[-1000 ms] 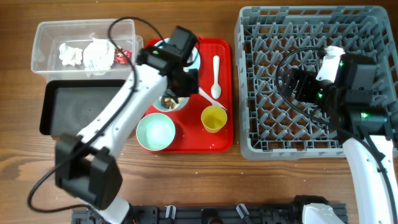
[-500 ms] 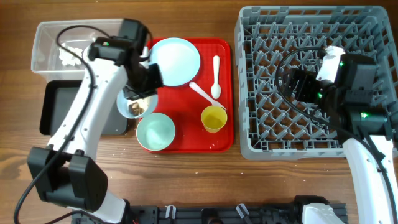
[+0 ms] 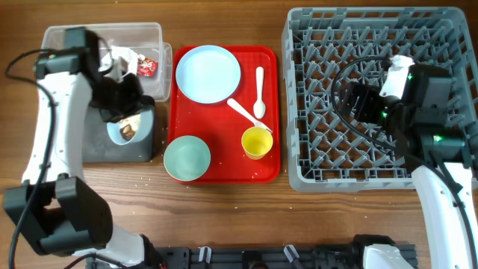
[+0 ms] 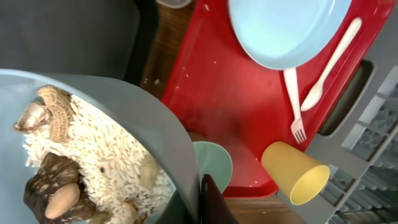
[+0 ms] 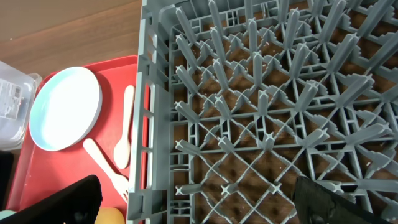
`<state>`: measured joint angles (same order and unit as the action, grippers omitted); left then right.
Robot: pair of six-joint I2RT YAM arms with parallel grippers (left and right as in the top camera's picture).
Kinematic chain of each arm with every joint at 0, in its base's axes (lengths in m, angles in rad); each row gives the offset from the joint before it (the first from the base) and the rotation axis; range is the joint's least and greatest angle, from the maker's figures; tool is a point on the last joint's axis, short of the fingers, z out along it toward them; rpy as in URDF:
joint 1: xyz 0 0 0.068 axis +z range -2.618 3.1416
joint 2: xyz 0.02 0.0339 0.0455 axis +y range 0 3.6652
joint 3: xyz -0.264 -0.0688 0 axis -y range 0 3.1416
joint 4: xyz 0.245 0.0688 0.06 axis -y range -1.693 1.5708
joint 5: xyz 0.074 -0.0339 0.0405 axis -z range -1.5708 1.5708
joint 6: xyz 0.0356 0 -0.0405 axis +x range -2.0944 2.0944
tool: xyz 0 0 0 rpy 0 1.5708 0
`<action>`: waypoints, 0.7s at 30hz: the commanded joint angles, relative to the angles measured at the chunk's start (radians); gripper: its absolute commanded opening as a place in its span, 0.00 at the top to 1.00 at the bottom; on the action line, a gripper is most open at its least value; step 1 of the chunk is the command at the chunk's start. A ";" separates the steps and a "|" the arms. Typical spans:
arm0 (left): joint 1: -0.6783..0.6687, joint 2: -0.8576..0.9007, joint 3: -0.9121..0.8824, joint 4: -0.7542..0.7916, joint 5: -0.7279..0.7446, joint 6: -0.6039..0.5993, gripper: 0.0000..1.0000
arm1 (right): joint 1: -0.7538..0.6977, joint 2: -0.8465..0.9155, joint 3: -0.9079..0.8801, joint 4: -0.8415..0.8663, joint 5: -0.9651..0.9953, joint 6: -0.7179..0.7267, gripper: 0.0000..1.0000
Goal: Sort waste into correct bins and load items into the dishwasher rack
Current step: 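Carry the rice bowl left and tip its contents onto the black tray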
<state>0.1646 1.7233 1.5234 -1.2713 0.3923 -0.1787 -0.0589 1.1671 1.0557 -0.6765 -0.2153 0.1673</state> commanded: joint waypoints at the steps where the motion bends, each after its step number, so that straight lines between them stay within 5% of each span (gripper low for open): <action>1: 0.107 -0.027 -0.076 0.031 0.162 0.127 0.96 | 0.000 0.008 0.023 0.003 0.013 -0.007 0.00; 9: 0.348 -0.026 -0.283 0.183 0.493 0.282 0.96 | 0.000 0.008 0.023 0.003 0.013 -0.006 0.00; 21: 0.515 -0.025 -0.409 0.450 0.878 0.276 0.96 | 0.000 0.008 0.023 0.002 0.005 -0.006 0.00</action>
<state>0.6556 1.7218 1.1172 -0.8402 1.0893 0.0731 -0.0589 1.1671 1.0557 -0.6765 -0.2153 0.1673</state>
